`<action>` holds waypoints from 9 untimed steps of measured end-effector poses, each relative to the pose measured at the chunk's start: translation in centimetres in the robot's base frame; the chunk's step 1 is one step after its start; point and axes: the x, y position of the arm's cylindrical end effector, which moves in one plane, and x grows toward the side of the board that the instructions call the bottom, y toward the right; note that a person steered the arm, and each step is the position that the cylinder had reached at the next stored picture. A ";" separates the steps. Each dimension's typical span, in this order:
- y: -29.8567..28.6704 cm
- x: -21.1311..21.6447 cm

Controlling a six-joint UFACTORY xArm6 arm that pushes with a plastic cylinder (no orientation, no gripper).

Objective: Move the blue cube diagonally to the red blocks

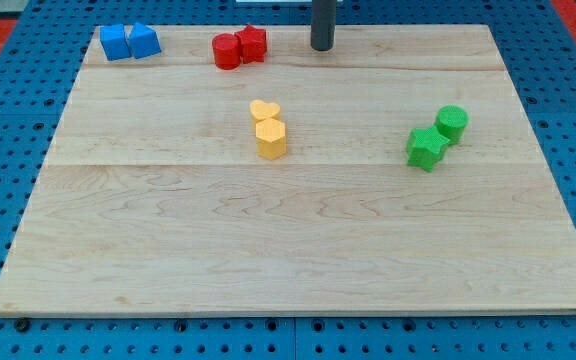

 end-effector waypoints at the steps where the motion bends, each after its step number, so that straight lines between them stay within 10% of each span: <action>1: 0.1 0.0; 9: 0.9 1.4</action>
